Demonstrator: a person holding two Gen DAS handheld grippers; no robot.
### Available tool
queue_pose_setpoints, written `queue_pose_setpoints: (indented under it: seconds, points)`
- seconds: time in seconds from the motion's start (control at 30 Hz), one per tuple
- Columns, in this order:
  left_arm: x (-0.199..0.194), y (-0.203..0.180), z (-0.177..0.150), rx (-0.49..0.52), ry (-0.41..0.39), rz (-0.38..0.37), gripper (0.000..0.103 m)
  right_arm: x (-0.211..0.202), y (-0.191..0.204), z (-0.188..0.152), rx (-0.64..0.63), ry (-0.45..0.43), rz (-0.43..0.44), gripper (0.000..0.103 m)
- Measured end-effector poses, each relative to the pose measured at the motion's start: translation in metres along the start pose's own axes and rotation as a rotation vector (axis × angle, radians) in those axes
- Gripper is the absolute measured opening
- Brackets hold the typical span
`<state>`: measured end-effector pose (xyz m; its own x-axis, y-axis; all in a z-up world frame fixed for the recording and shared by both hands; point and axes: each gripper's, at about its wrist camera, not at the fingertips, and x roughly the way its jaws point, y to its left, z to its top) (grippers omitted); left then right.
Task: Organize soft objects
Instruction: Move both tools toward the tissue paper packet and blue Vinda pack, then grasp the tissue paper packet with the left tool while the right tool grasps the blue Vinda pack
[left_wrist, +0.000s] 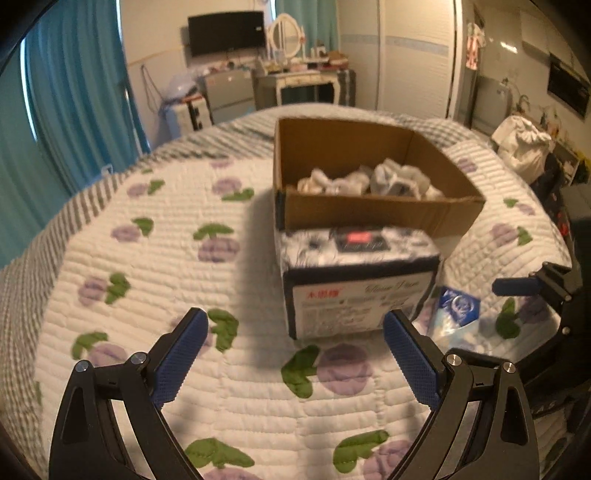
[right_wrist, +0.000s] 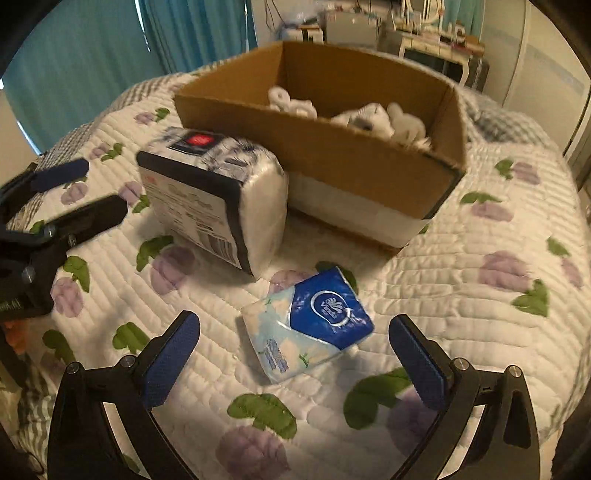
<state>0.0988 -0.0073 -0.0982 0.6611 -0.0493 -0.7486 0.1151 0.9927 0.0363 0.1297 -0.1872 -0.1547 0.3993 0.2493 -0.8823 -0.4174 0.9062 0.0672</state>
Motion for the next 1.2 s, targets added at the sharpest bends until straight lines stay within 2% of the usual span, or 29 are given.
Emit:
queue_pose_setpoints:
  seconds: [0.23, 0.37, 0.4, 0.47, 0.53, 0.63, 0.73, 0.83, 0.97, 1.2]
  points:
    - [0.013, 0.006, -0.003, -0.001, 0.038, -0.018, 0.098, 0.031, -0.007, 0.013, 0.03, 0.098, -0.038, 0.102]
    - [0.01, 0.005, -0.003, 0.017, 0.037, -0.02, 0.098, 0.042, -0.003, 0.012, 0.007, 0.152, -0.057, 0.088]
    - [0.01, 0.006, -0.001, 0.021, 0.036, -0.023, 0.098, 0.042, -0.001, 0.012, 0.001, 0.157, -0.065, 0.087]
    - [0.007, 0.006, 0.0, 0.03, 0.031, -0.03, 0.097, 0.039, 0.001, 0.011, -0.011, 0.142, -0.081, 0.085]
    - [0.006, 0.005, 0.002, 0.047, 0.024, -0.031, 0.096, 0.025, 0.002, 0.011, -0.011, 0.086, -0.092, 0.085]
    - [0.008, 0.002, 0.006, 0.096, 0.007, -0.014, 0.096, 0.002, -0.002, 0.01, 0.004, 0.025, -0.071, 0.085]
    - [0.02, -0.002, 0.01, 0.12, 0.026, -0.047, 0.096, -0.016, -0.004, 0.012, 0.003, -0.021, -0.081, 0.085]
    - [0.032, -0.003, 0.014, 0.106, 0.022, -0.058, 0.096, -0.028, -0.005, 0.015, -0.018, -0.05, -0.095, 0.085]
    - [0.046, -0.006, 0.018, 0.094, 0.029, -0.11, 0.096, -0.032, -0.009, 0.015, -0.004, -0.078, -0.055, 0.085]
    - [0.063, -0.024, 0.018, 0.191, 0.044, -0.168, 0.095, -0.021, -0.009, 0.031, 0.03, -0.083, -0.013, 0.085]
